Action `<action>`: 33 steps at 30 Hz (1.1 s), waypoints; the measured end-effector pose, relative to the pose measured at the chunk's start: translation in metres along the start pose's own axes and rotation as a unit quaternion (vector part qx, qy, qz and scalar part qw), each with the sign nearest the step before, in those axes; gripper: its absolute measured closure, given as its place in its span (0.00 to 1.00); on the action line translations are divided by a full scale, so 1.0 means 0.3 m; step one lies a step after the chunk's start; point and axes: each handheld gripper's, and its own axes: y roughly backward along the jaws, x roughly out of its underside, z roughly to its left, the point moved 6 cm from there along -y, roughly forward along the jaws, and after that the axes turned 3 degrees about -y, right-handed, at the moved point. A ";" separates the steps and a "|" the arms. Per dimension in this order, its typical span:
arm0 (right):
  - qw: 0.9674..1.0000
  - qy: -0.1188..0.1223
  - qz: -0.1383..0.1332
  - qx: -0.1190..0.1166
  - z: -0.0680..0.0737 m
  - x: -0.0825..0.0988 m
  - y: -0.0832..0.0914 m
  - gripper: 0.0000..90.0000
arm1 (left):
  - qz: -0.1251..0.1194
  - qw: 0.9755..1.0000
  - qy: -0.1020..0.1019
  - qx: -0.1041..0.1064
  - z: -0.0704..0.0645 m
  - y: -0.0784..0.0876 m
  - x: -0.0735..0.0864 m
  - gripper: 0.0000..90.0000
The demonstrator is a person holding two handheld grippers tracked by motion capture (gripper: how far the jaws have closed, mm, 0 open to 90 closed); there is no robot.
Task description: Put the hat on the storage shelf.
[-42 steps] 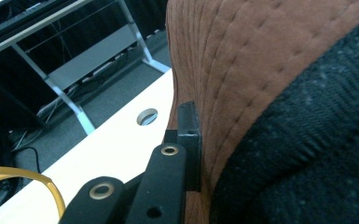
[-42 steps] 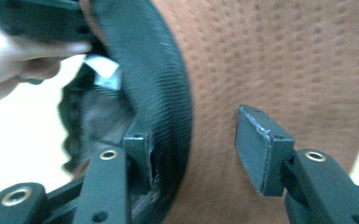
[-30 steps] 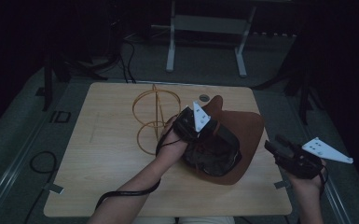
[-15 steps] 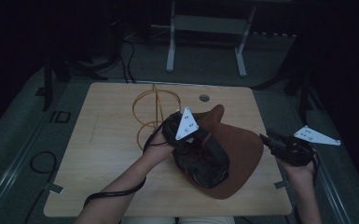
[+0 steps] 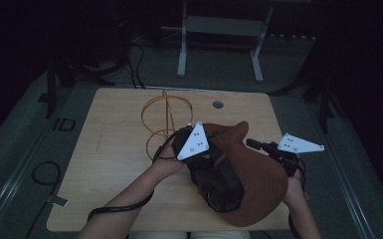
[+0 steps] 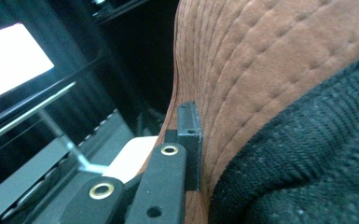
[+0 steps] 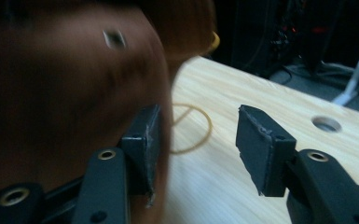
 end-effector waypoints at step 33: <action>0.999 0.011 0.007 -0.042 0.081 -0.039 -0.070 0.95 | -0.005 1.000 -0.009 0.013 -0.063 -0.062 -0.051 0.95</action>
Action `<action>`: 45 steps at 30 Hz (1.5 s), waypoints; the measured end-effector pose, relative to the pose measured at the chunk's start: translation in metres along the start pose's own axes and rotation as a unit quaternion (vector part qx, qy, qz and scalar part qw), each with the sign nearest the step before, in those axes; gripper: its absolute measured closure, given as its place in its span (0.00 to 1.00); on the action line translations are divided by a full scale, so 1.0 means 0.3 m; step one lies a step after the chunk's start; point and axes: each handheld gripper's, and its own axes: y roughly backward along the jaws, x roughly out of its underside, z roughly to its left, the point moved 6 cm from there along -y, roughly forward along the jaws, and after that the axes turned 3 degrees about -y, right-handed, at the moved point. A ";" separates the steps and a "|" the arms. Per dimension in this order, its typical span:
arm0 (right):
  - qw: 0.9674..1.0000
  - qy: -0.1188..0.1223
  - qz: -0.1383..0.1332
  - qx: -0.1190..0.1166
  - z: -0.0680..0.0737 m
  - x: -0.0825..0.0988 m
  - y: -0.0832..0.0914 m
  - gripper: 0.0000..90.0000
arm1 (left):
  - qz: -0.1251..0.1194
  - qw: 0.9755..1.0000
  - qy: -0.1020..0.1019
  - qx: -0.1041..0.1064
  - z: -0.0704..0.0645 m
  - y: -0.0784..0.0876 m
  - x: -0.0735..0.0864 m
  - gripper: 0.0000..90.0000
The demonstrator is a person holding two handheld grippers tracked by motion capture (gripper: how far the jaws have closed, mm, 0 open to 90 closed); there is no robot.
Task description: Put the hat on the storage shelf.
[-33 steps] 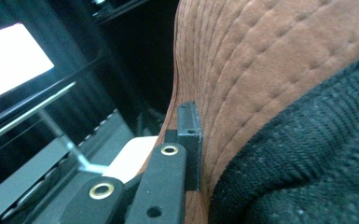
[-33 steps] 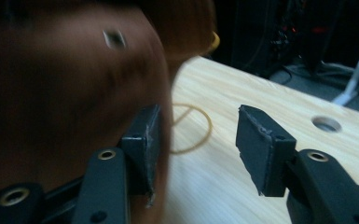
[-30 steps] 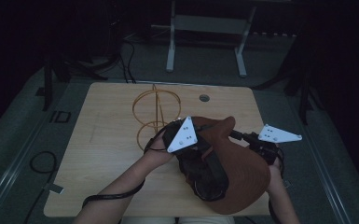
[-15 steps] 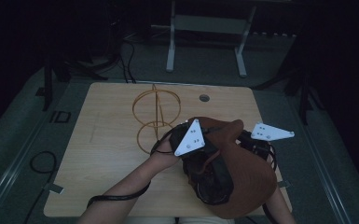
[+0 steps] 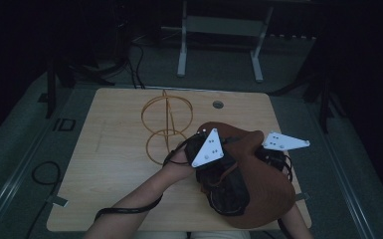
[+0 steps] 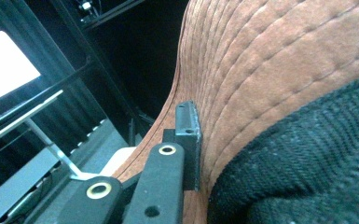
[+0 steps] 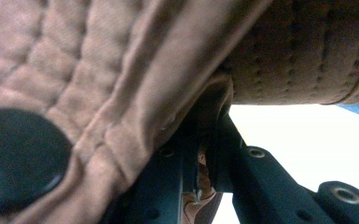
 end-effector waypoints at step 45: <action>0.990 -0.048 -0.099 0.087 -0.210 -0.222 0.086 0.96 | 0.087 0.988 0.125 -0.040 0.016 0.332 0.261 0.47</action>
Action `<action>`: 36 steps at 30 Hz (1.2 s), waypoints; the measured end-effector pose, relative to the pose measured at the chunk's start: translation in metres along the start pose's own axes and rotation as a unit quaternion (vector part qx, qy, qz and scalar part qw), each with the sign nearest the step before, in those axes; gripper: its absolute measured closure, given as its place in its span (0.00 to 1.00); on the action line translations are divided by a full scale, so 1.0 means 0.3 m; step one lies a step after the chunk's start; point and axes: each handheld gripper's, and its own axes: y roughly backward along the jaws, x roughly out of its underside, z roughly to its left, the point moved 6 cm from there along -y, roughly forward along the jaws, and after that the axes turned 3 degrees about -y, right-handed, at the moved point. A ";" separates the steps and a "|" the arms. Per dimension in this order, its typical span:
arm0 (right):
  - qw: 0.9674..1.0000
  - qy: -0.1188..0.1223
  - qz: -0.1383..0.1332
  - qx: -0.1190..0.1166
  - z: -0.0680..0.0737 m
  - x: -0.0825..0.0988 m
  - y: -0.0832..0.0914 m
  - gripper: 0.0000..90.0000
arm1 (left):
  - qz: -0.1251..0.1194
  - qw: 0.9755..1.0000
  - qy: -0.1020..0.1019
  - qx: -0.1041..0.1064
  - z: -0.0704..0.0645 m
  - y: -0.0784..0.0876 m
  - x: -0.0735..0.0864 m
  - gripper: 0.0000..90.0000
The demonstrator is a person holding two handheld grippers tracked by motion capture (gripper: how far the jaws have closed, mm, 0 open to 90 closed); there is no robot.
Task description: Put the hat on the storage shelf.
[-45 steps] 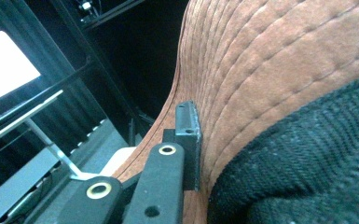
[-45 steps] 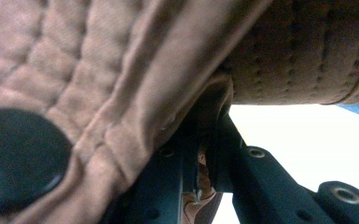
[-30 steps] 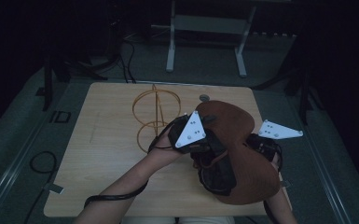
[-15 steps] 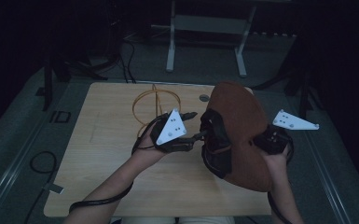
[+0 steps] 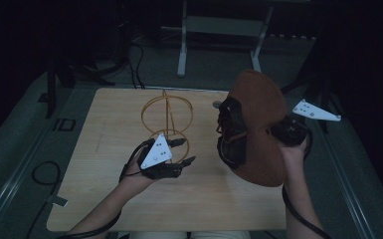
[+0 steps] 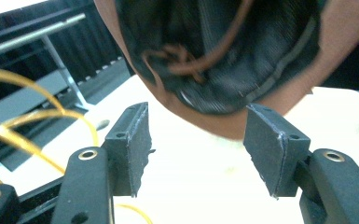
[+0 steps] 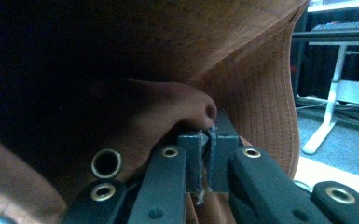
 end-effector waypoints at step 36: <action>1.000 -0.027 -0.002 0.000 0.083 -0.187 -0.456 0.96 | 0.098 0.974 0.161 -0.125 0.067 0.314 0.611 0.18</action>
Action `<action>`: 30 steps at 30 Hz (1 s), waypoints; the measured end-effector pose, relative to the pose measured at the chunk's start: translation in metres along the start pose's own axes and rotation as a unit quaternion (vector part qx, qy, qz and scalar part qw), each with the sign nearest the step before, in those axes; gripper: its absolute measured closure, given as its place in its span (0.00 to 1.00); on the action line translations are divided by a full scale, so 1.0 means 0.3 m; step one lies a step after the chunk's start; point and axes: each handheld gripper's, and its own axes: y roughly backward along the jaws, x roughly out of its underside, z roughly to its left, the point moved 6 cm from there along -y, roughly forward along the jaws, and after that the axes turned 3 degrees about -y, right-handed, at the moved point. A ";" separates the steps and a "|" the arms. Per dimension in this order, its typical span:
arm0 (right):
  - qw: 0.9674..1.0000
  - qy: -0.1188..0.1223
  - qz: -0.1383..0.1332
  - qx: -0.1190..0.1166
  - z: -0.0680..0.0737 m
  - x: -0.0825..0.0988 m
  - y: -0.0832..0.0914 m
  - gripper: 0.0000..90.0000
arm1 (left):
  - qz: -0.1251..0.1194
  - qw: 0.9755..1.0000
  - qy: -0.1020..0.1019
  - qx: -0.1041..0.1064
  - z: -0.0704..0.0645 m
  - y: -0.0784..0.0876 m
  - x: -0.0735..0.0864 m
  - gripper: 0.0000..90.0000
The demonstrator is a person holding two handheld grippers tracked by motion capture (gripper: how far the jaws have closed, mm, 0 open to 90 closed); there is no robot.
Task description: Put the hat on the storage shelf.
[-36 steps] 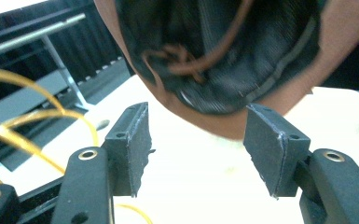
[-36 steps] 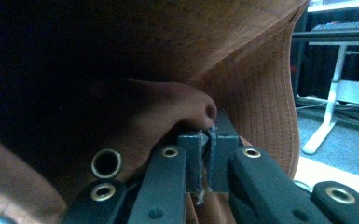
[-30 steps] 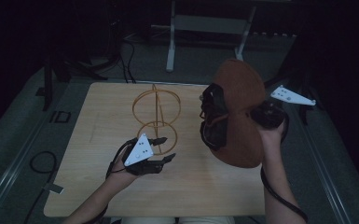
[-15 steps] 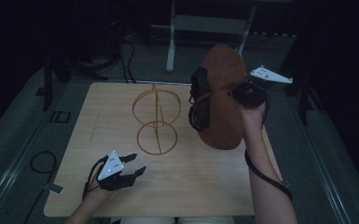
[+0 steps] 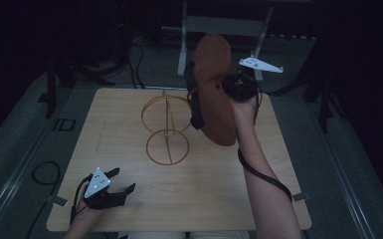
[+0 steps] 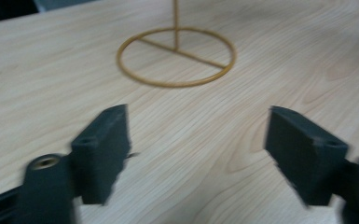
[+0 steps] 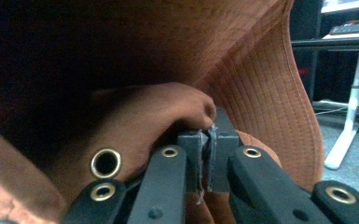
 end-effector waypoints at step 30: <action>0.984 0.055 0.159 -0.050 0.256 0.205 -0.359 0.48 | -0.004 0.998 0.065 -0.027 0.078 0.021 0.053 0.12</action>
